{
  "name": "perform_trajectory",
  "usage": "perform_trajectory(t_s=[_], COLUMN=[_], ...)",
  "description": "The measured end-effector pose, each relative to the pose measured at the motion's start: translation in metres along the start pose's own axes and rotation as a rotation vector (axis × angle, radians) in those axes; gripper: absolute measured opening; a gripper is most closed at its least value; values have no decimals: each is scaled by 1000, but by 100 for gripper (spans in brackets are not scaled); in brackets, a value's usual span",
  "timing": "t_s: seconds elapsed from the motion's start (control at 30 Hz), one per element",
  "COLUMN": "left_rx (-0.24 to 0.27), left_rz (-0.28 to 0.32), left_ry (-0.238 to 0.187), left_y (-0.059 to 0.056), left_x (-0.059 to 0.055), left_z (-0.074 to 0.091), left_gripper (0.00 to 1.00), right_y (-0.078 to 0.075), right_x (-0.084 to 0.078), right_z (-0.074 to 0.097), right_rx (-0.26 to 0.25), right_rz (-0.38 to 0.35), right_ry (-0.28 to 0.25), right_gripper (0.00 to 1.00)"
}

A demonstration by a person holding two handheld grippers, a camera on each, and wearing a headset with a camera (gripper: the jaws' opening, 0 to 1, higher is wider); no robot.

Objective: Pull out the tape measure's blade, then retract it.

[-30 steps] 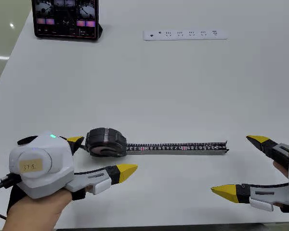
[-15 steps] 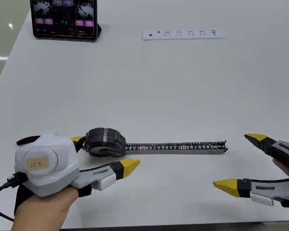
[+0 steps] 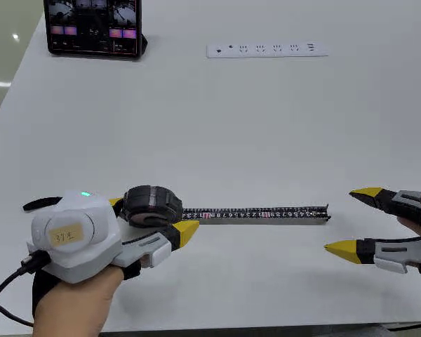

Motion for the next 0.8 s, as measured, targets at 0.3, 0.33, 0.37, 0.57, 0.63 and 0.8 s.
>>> perform_trajectory(t_s=[0.3,0.33,0.37,0.57,0.63,0.8], left_rx=[54,57,64,94,125,128], left_rz=[31,37,45,57,27,58], left_ry=[-2,-3,-4,-7,7,-2], left_y=[4,4,5,6,9,9], left_x=[1,2,2,3,2,2], left_z=[-5,-5,-6,-10,-11,-12], left_gripper=[73,73,73,71,68,68], right_y=[-15,-17,-18,-22,-23,-22], right_x=[-3,-3,-3,-1,-1,-4], right_z=[-4,-4,-5,-11,-13,-19], right_rx=[31,33,35,76,90,128], right_rz=[46,46,49,95,106,139], right_ry=[30,32,33,57,67,103], right_gripper=[44,41,41,35,34,30])
Point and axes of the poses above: the centre of the closed fingertips' face, and the gripper's own axes: z roughly backward along the fingers, y roughly to its left, x roughly out of its top, the point moved 4 cm from there along z, roughly backward along the fingers, and after that the axes turned 5 degrees about -y, right-handed, at the moved point
